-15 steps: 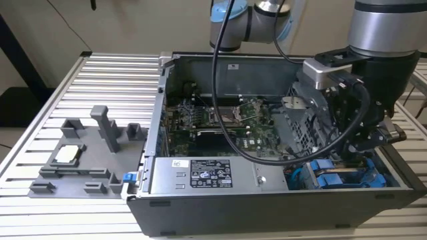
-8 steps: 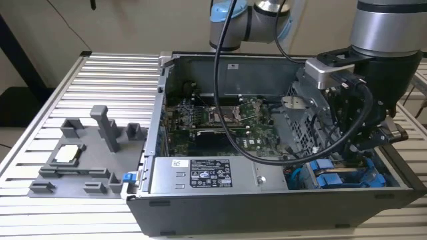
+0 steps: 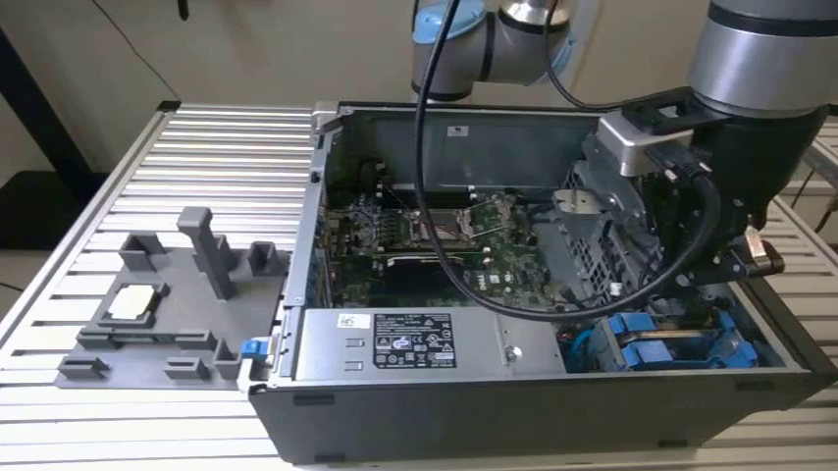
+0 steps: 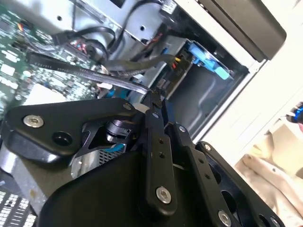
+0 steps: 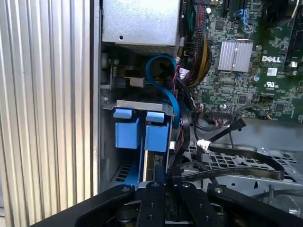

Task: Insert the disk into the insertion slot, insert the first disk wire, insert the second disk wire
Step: 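Insert the second disk wire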

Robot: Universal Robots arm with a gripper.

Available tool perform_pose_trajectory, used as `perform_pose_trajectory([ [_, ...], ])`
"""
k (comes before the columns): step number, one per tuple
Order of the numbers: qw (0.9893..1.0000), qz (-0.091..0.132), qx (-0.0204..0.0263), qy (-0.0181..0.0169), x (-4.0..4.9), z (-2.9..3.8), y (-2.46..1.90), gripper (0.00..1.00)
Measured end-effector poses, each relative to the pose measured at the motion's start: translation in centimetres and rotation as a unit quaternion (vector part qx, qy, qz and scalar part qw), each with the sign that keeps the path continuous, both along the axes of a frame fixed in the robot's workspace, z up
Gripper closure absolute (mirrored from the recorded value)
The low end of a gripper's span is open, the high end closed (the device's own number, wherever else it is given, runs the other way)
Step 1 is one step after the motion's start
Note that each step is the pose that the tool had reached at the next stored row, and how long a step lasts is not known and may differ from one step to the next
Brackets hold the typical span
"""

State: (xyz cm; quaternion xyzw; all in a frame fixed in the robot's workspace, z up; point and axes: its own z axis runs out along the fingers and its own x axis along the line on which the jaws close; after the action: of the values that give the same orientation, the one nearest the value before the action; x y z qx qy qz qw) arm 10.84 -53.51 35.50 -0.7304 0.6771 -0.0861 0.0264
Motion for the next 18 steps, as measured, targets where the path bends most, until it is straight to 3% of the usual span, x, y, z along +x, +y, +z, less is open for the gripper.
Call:
perform_pose_trajectory([
  [4, 0.9995, -0.001, 0.0322, 0.0000, 0.00, -0.01, -0.16, 0.84],
  [5, 0.9993, -0.001, 0.0363, 0.0000, 0.00, -0.01, -0.39, 0.84],
  [16, 0.9988, -0.001, 0.0480, 0.0000, 0.00, 0.00, -4.25, 0.84],
  [18, 0.9984, -0.002, 0.0571, 0.0000, -0.02, 0.01, -4.39, 0.84],
])
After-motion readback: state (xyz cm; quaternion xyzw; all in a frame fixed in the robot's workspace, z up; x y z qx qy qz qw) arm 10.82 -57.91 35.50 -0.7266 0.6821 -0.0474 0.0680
